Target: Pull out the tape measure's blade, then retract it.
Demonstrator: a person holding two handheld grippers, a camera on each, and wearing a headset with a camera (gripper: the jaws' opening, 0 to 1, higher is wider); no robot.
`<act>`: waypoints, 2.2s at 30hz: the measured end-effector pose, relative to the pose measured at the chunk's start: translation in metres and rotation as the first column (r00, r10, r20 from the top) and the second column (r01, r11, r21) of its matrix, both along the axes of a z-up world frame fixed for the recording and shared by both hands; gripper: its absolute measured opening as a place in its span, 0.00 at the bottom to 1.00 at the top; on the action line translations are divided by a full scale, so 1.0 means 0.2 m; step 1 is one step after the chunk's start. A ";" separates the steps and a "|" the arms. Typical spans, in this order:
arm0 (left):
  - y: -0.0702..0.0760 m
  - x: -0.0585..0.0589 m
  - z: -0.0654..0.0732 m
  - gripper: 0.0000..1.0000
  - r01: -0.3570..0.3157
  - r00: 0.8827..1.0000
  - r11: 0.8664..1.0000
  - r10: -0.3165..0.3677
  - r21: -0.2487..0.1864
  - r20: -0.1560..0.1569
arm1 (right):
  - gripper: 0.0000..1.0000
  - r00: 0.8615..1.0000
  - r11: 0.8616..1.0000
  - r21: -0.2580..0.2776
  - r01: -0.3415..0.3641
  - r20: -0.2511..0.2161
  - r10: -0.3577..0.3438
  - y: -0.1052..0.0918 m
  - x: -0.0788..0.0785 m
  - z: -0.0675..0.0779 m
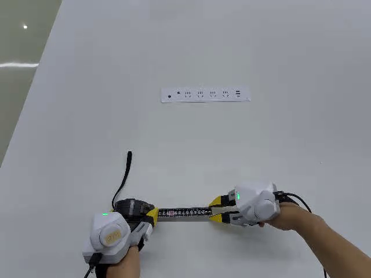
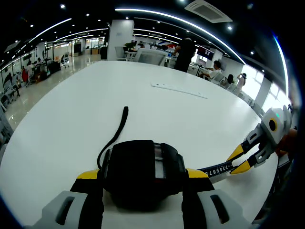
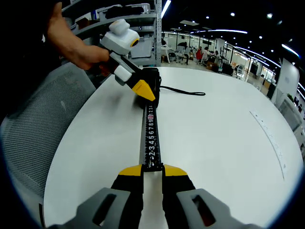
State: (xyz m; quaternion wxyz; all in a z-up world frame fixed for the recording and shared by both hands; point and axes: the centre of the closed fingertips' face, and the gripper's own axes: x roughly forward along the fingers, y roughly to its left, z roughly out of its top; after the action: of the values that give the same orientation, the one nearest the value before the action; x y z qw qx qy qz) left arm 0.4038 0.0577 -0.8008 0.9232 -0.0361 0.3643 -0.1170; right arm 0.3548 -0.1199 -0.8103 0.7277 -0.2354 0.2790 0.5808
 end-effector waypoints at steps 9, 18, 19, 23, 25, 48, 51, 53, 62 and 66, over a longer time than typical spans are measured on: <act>0.00 0.00 0.00 0.64 0.000 1.000 1.000 0.000 -0.003 -0.002 | 0.12 1.000 1.000 0.010 0.000 0.003 0.000 0.05 0.01 0.00; 0.00 0.00 0.00 0.64 0.000 1.000 1.000 0.000 -0.004 -0.003 | 0.12 1.000 1.000 0.015 0.000 0.010 0.000 0.10 0.02 0.00; 0.00 0.00 0.00 0.64 0.000 1.000 1.000 0.000 -0.003 -0.003 | 0.12 1.000 1.000 0.015 -0.001 0.012 0.000 0.10 0.02 0.00; 0.00 0.00 0.00 0.64 0.001 1.000 1.000 -0.001 -0.003 -0.004 | 0.12 1.000 1.000 0.018 -0.002 0.010 0.002 0.12 0.02 0.00; 0.00 0.00 0.00 0.64 0.000 1.000 1.000 0.000 -0.003 -0.004 | 0.12 1.000 1.000 0.018 -0.003 0.011 0.003 0.13 0.03 0.00; 0.00 0.00 0.00 0.64 -0.003 1.000 1.000 0.003 -0.015 -0.010 | 0.12 1.000 1.000 0.030 -0.011 0.018 0.010 0.20 0.04 0.01; 0.00 0.00 0.00 0.64 -0.002 1.000 1.000 0.002 -0.015 -0.012 | 0.12 1.000 0.999 0.031 -0.012 0.019 0.011 0.21 0.04 0.01; 0.00 0.00 0.00 0.64 -0.002 1.000 1.000 0.002 -0.016 -0.013 | 0.12 1.000 0.999 0.032 -0.012 0.020 0.012 0.22 0.05 0.01; 0.00 0.00 0.00 0.64 0.000 1.000 1.000 -0.001 -0.020 -0.018 | 0.12 1.000 0.999 0.038 -0.015 0.021 0.014 0.26 0.05 0.02; 0.00 0.00 0.00 0.64 0.001 1.000 1.000 -0.002 -0.021 -0.019 | 0.12 1.000 0.999 0.040 -0.016 0.021 0.015 0.27 0.05 0.02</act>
State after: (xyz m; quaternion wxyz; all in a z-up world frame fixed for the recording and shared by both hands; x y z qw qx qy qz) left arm 0.4034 0.0587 -0.8006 0.9192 -0.0469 0.3718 -0.1212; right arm 0.3655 -0.0661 -0.8067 0.7305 -0.2287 0.2579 0.5895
